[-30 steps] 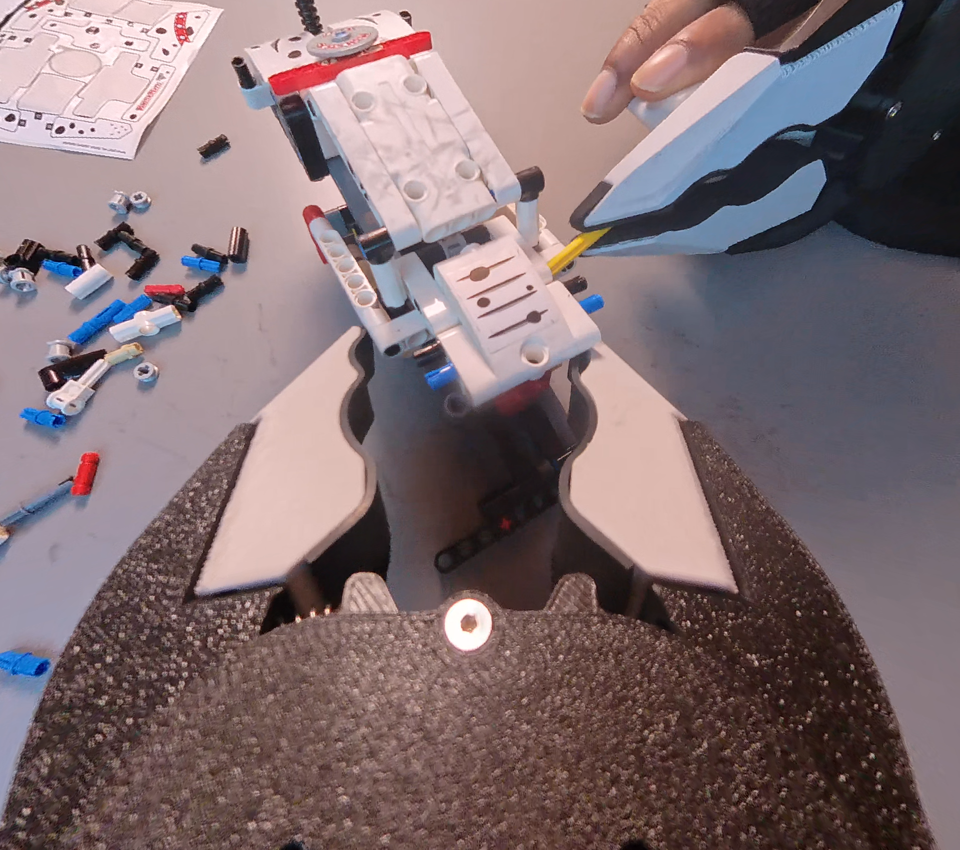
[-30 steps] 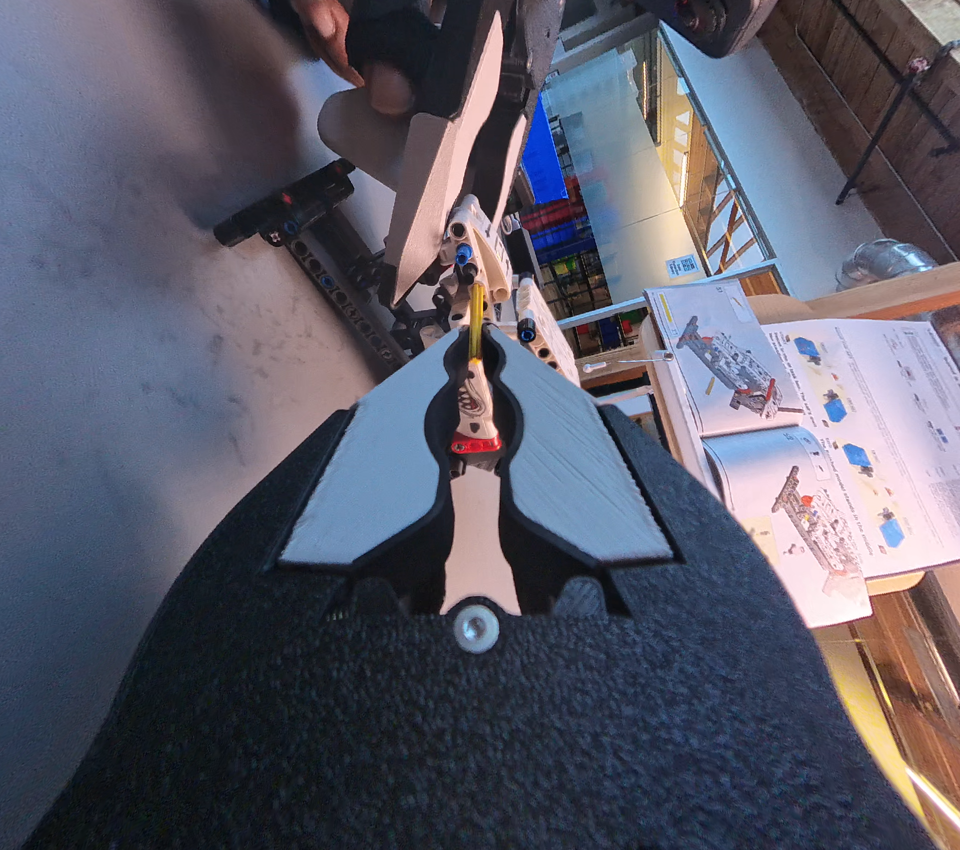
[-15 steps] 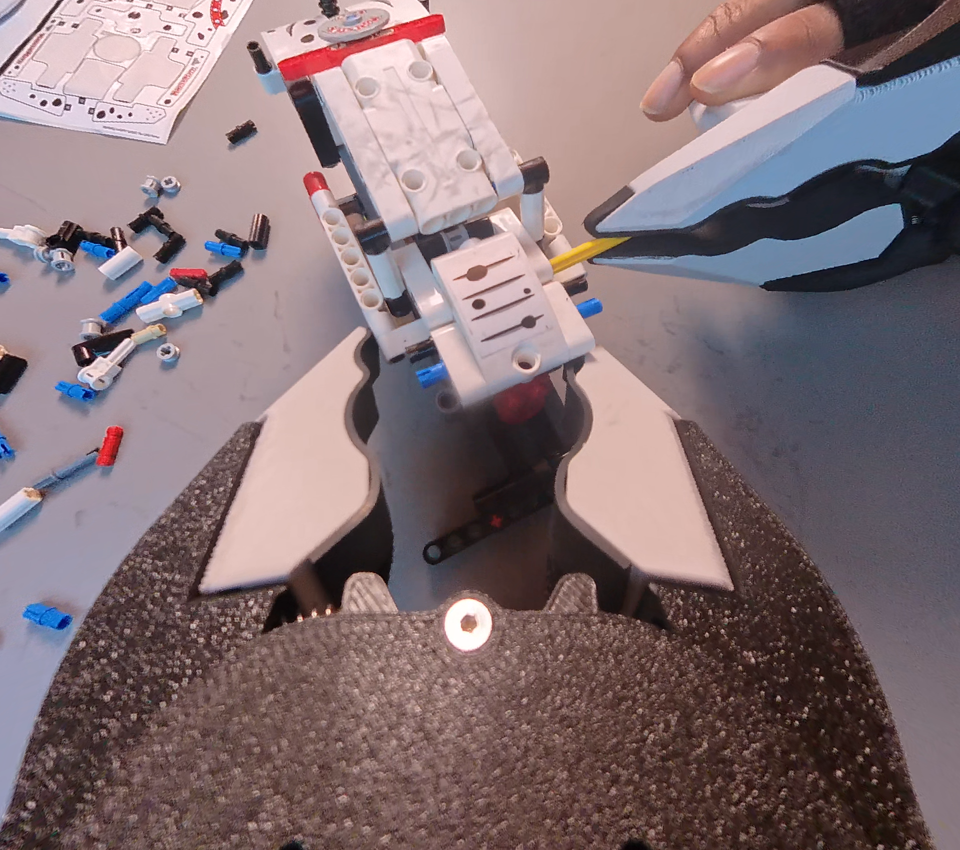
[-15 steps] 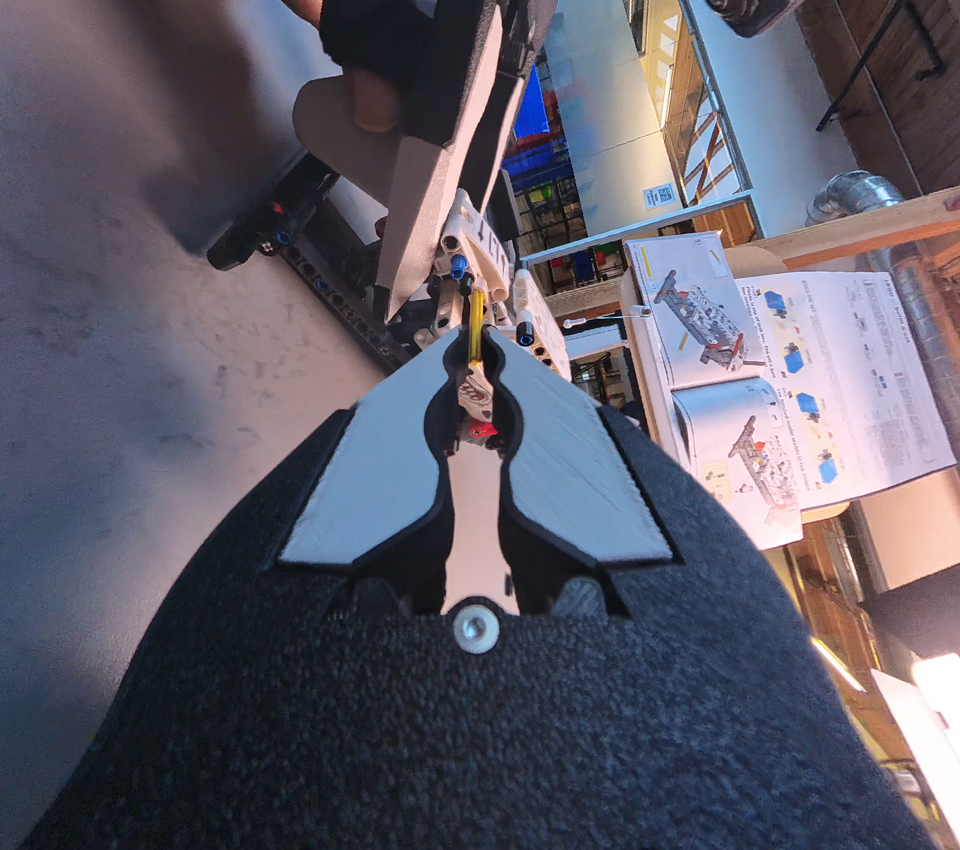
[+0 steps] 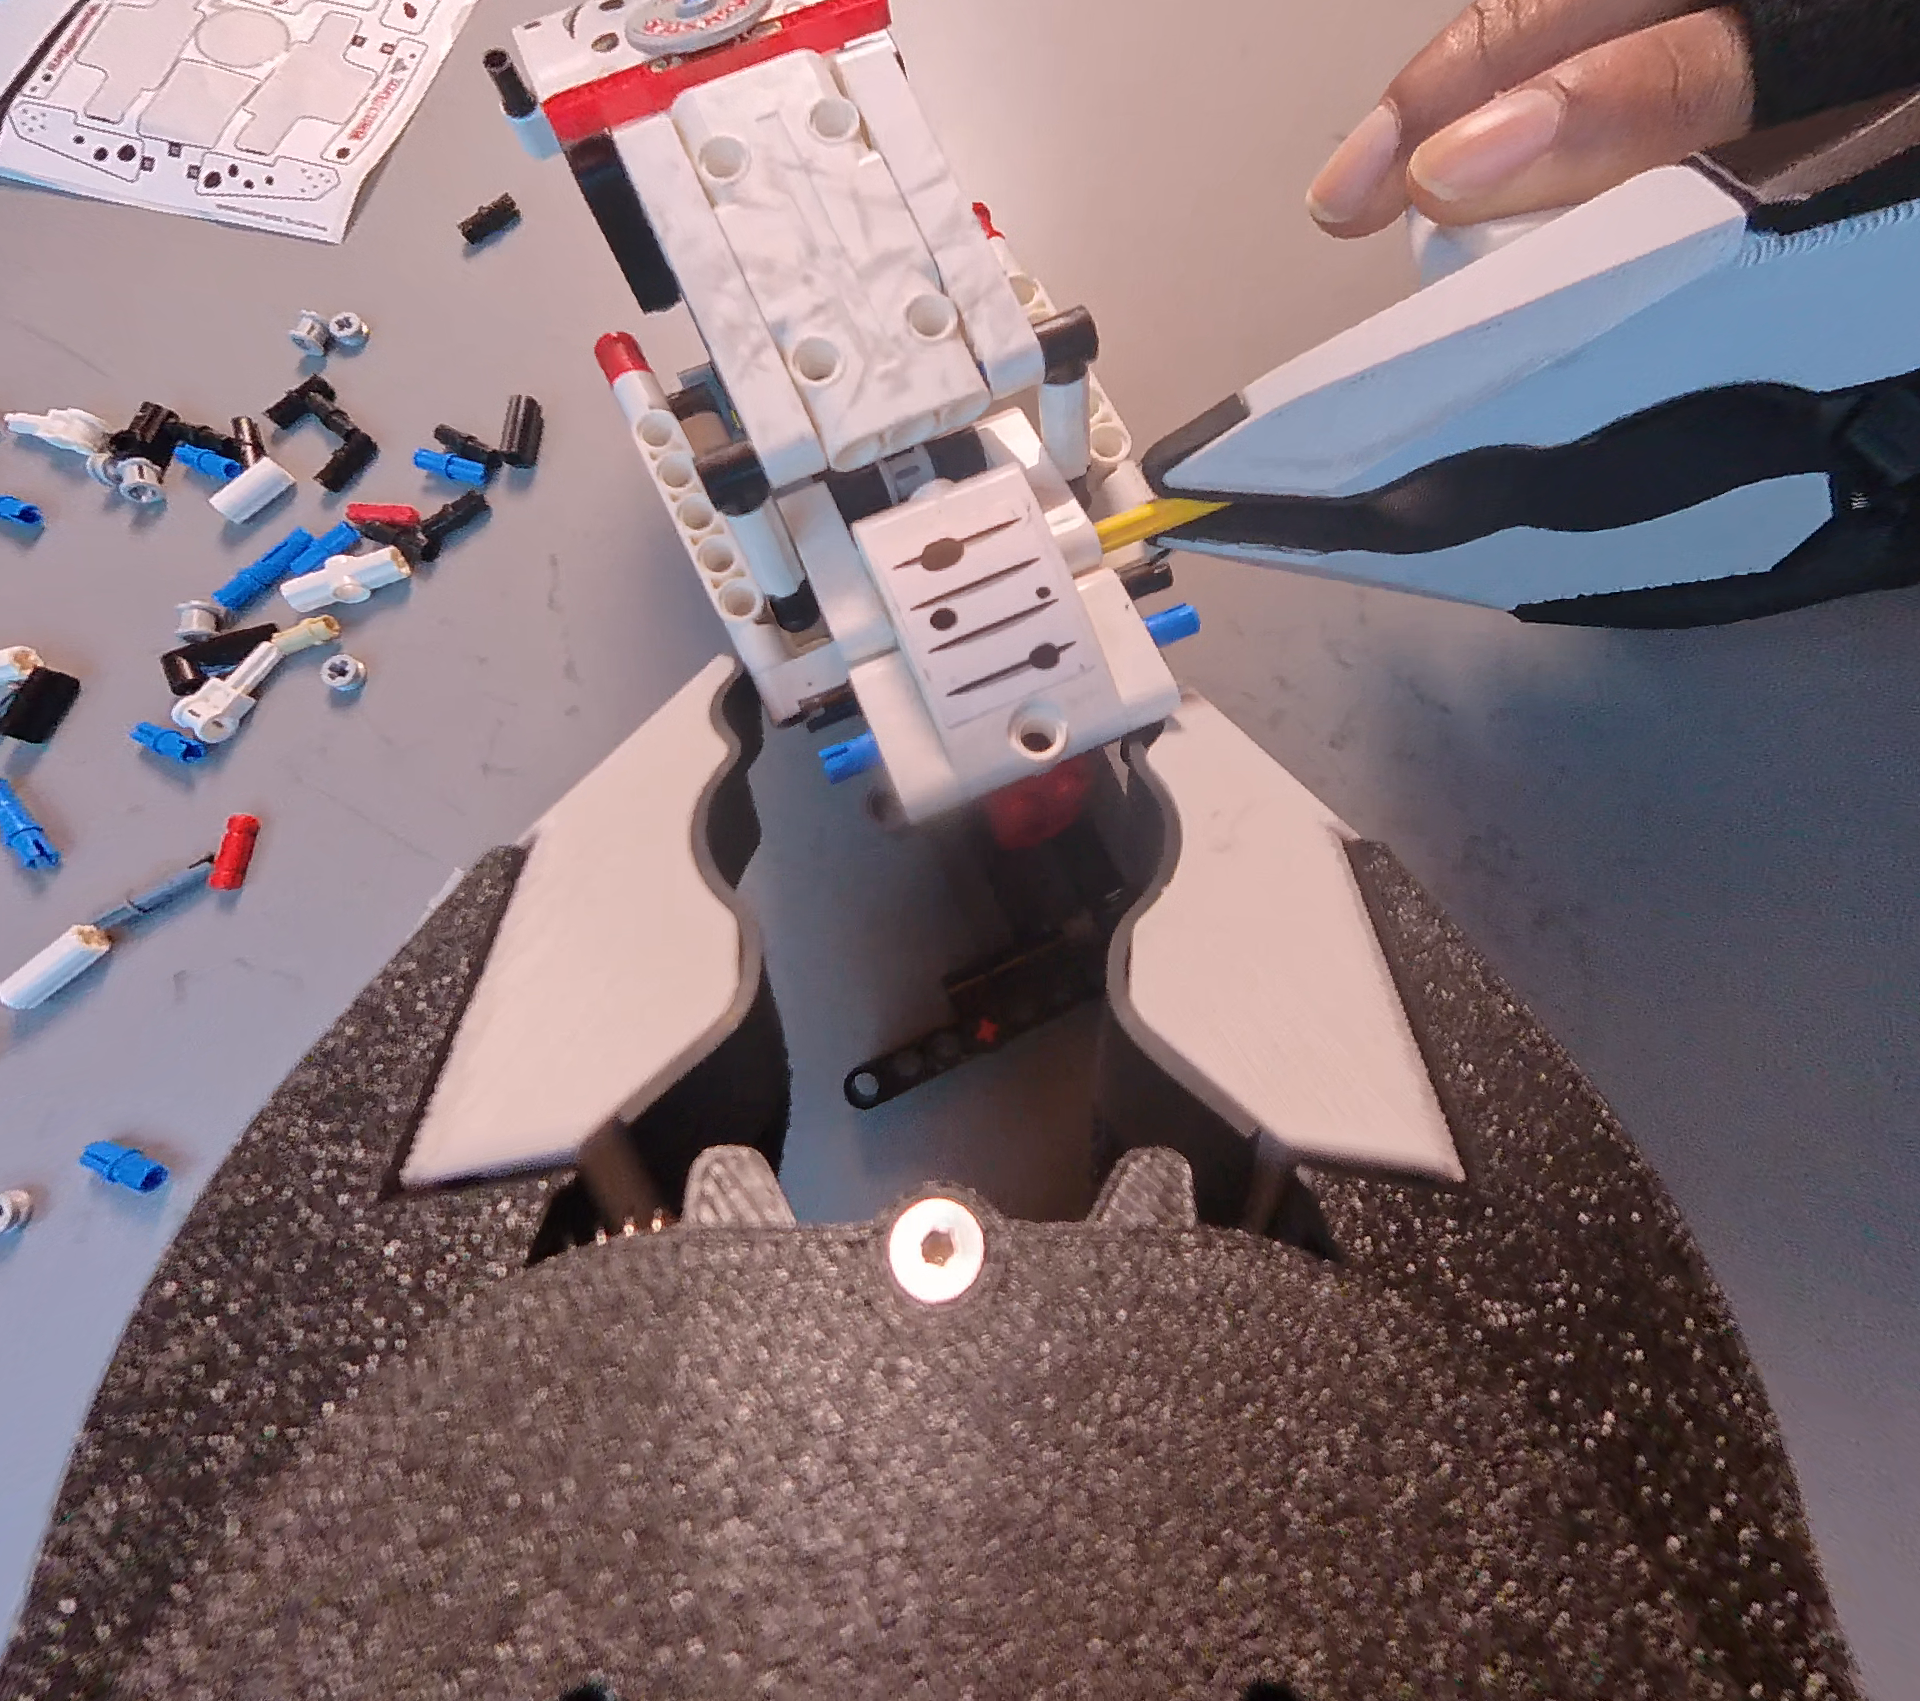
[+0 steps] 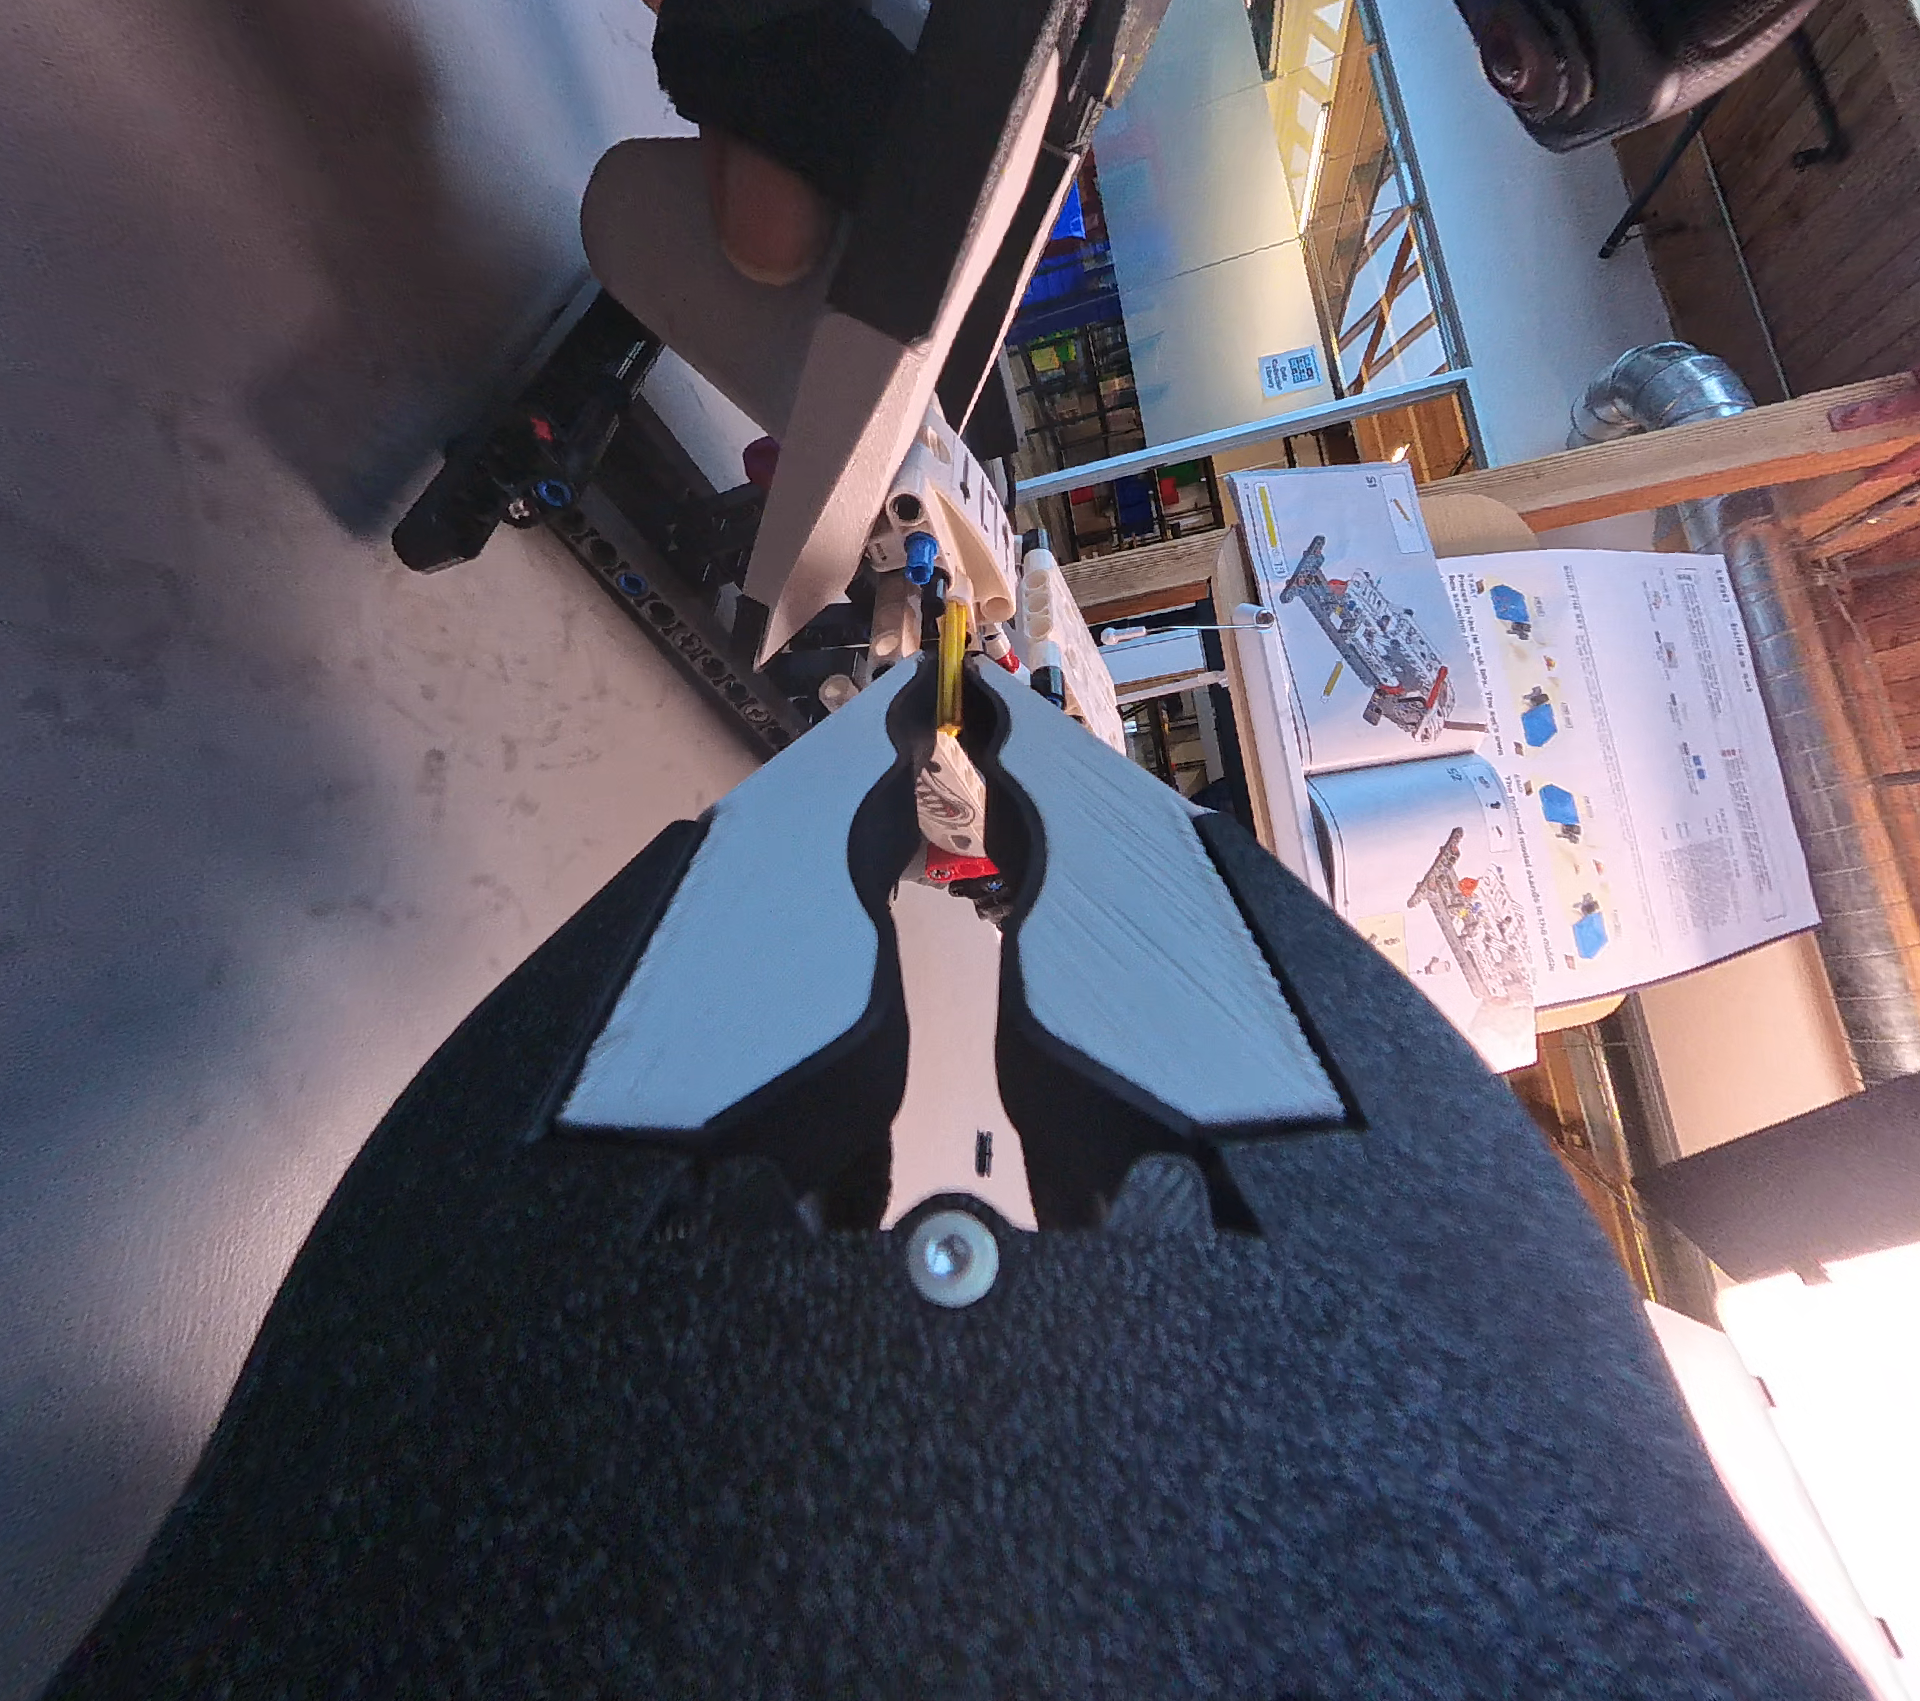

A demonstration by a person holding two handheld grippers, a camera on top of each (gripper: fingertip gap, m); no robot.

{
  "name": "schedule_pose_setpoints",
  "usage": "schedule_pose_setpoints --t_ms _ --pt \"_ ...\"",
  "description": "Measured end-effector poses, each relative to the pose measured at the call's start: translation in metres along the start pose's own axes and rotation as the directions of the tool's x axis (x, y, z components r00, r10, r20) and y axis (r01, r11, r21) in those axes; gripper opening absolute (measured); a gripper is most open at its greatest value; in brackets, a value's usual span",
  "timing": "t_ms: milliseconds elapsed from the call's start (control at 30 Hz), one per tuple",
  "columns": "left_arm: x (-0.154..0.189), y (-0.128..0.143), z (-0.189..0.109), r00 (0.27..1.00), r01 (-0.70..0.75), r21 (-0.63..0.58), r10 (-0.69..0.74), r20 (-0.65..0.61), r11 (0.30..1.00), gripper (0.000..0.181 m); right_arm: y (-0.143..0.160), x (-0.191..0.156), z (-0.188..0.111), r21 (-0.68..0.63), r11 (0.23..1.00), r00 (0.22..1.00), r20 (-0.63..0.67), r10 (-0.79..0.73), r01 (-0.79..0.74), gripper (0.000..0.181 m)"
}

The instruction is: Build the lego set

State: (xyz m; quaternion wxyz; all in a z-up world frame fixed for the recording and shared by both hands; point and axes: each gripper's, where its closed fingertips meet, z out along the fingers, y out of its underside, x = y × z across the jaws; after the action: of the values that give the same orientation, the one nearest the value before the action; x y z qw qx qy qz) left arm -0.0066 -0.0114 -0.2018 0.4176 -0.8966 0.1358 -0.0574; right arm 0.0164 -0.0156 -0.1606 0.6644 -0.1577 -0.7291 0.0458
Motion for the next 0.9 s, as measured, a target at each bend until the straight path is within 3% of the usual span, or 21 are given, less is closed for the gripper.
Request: schedule_pose_setpoints --t_ms 333,533,667,767,900 --pt "0.0 0.002 0.0 0.999 -0.012 -0.026 0.013 0.043 1.0 0.07 -0.004 -0.001 0.001 -0.016 1.0 1.0 0.005 0.01 -0.01 0.003" --pt "0.002 0.003 -0.004 0.999 -0.029 -0.023 0.028 -0.024 0.999 0.072 -0.002 -0.001 -0.001 -0.007 1.0 1.0 -0.006 0.026 -0.026 0.004" --pt "0.005 0.001 -0.026 0.996 -0.047 0.049 0.051 -0.076 0.998 0.066 0.0 0.002 -0.007 -0.005 0.987 0.986 0.036 0.163 -0.163 0.013" --pt "0.012 0.0 -0.033 0.989 -0.019 0.082 0.031 -0.142 0.996 0.061 0.001 -0.007 -0.014 -0.041 0.936 0.923 0.157 0.351 -0.349 0.022" --pt "0.016 -0.002 -0.032 0.987 -0.035 0.09 0.048 -0.152 0.995 0.051 0.005 -0.005 -0.017 -0.088 0.857 0.834 0.199 0.515 -0.508 0.01"
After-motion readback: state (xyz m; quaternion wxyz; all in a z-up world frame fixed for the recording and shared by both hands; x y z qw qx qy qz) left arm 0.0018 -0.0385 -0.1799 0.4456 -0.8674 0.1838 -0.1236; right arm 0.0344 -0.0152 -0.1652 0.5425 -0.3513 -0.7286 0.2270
